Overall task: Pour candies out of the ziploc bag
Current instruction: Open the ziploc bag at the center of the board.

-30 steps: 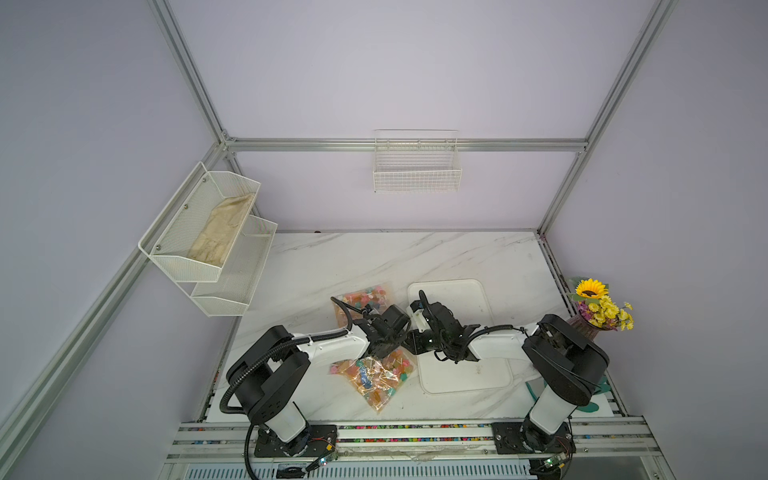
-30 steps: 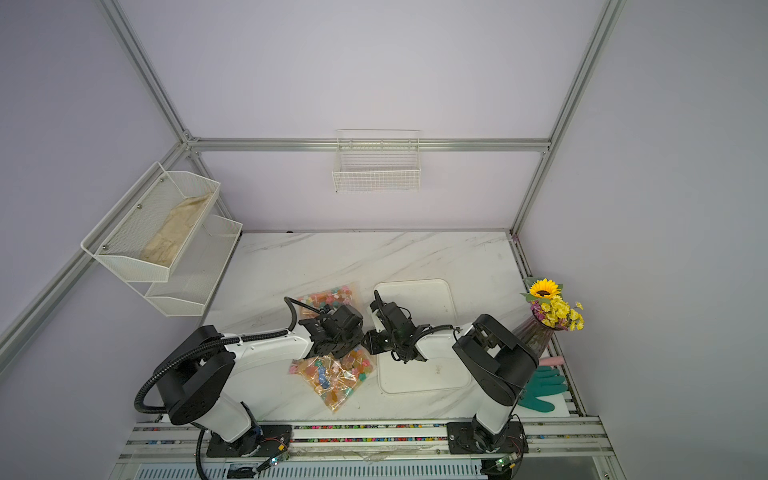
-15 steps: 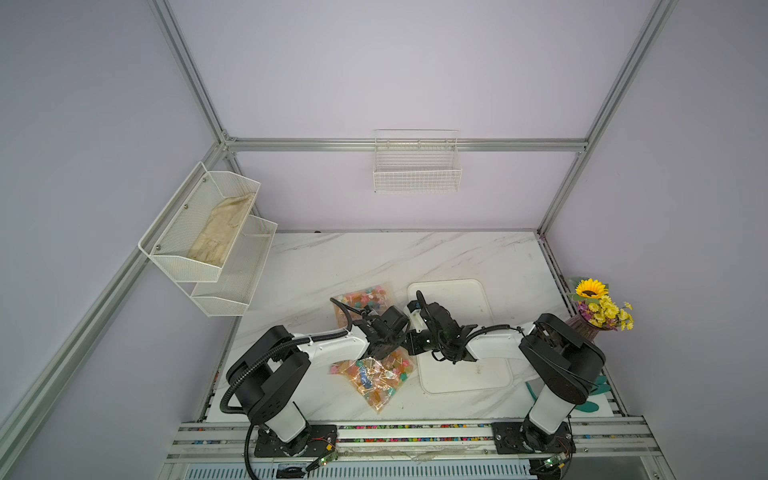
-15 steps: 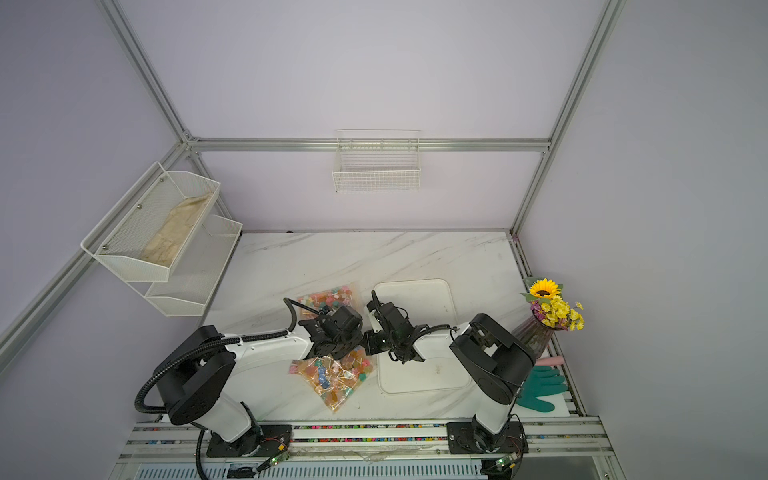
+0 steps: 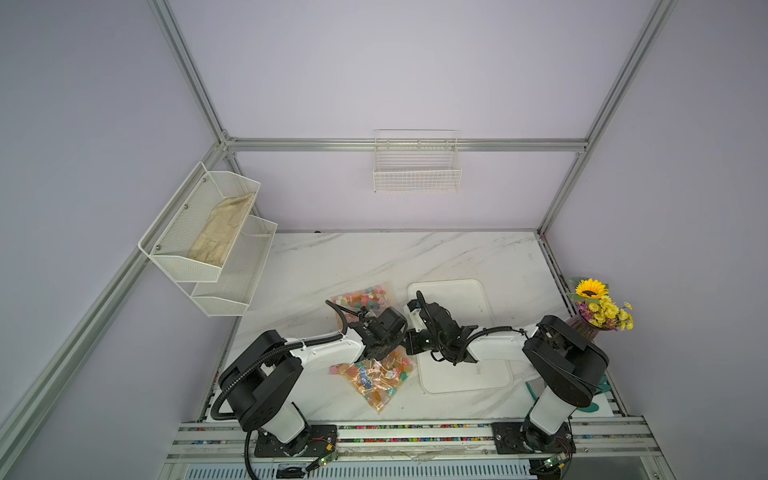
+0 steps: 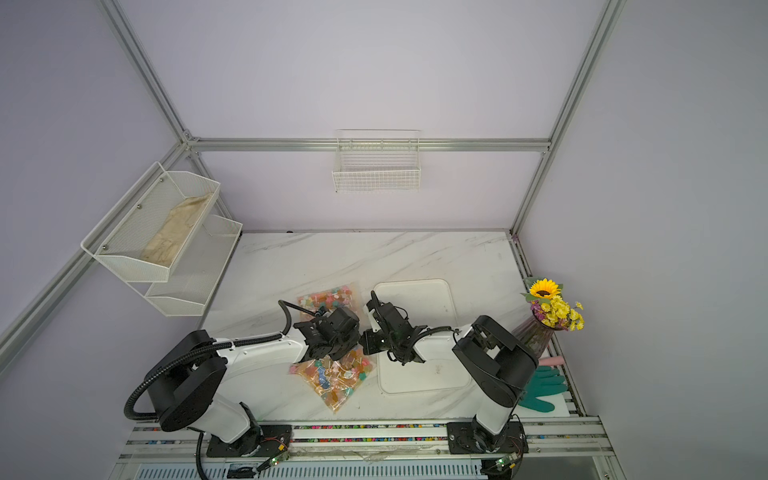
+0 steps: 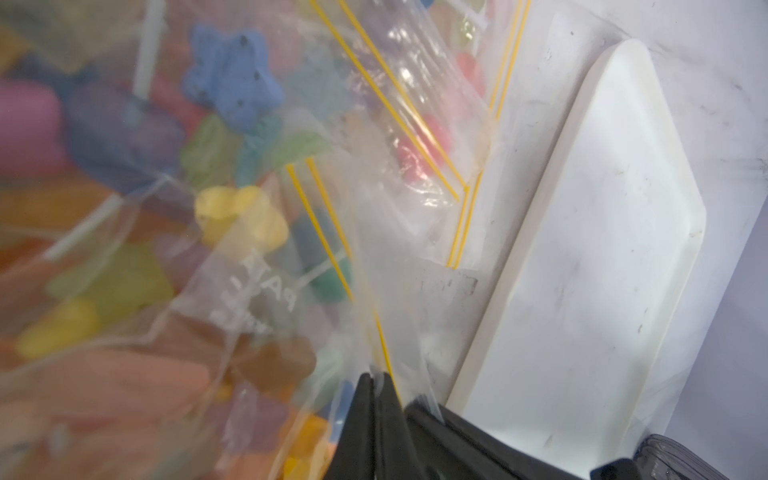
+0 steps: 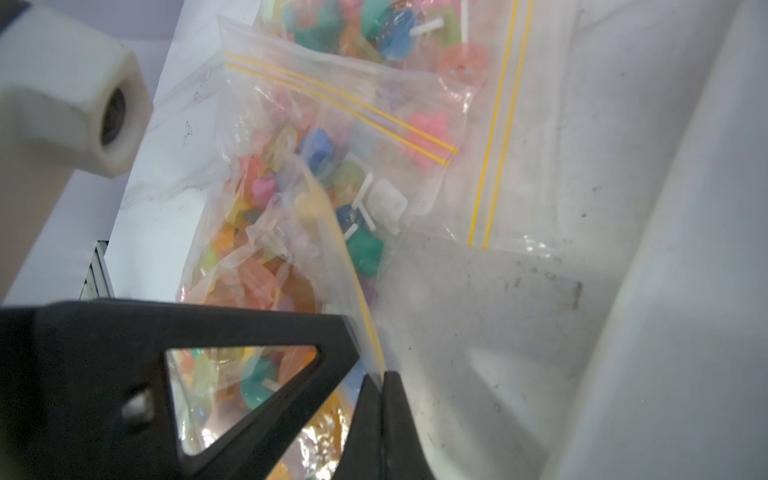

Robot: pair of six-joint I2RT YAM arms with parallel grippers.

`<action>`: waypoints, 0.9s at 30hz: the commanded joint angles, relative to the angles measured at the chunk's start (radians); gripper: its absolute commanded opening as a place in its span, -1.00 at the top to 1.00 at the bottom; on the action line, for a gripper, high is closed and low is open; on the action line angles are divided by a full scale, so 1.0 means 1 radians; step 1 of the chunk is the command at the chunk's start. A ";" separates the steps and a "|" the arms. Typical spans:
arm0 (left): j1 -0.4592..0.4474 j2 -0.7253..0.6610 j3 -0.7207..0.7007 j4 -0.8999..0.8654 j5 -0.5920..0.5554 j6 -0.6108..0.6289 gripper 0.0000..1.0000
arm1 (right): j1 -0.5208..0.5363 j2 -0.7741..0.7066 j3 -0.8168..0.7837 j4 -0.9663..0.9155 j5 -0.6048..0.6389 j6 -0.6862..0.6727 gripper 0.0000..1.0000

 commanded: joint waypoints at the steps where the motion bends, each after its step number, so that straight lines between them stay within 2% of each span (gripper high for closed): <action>1: -0.008 -0.040 -0.048 -0.047 -0.042 -0.023 1.00 | -0.005 -0.029 -0.010 0.004 0.101 0.038 1.00; 14: -0.018 -0.078 -0.073 -0.078 -0.055 -0.041 1.00 | -0.005 0.021 0.012 -0.012 0.148 0.113 1.00; 27: -0.026 -0.114 -0.119 -0.086 -0.066 -0.072 1.00 | -0.007 0.062 0.038 -0.028 0.143 0.155 1.00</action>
